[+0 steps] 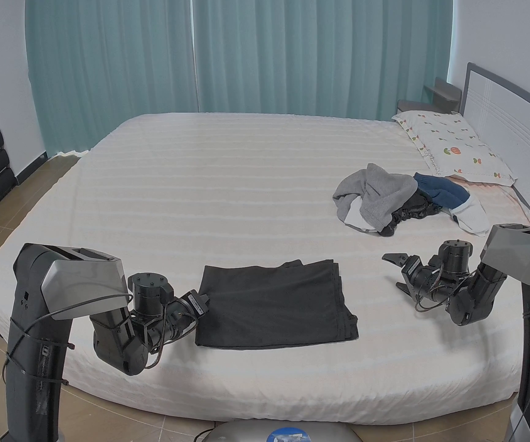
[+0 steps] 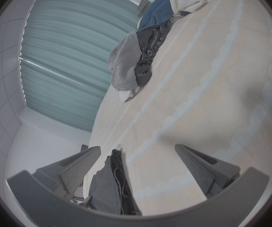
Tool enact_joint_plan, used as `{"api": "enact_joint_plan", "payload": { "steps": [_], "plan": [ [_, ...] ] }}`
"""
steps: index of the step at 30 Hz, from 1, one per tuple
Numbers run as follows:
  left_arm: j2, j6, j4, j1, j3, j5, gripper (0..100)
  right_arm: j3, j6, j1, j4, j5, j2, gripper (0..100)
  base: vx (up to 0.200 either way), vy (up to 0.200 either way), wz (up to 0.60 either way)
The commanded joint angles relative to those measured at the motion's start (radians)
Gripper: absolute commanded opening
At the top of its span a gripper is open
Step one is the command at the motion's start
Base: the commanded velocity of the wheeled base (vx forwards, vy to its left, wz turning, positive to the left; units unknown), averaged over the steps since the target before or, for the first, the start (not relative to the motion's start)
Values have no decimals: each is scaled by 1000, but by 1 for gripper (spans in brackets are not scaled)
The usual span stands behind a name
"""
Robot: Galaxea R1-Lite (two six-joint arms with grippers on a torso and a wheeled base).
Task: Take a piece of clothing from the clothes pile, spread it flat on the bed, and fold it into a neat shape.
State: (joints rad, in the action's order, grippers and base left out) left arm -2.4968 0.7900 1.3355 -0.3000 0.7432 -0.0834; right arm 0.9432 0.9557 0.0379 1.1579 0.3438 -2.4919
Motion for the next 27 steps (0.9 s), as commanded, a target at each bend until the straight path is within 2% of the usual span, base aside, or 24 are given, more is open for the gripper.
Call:
{"api": "enact_joint_plan", "payload": {
  "steps": [1,27],
  "plan": [
    [1,0,1,1,2,1,0,0,0,4,0,-3,1,100,0,200,0],
    [-10,-2,1,9,2,7,0,-49,-2,28,22,-5,13,100,0,200,0]
  ]
}}
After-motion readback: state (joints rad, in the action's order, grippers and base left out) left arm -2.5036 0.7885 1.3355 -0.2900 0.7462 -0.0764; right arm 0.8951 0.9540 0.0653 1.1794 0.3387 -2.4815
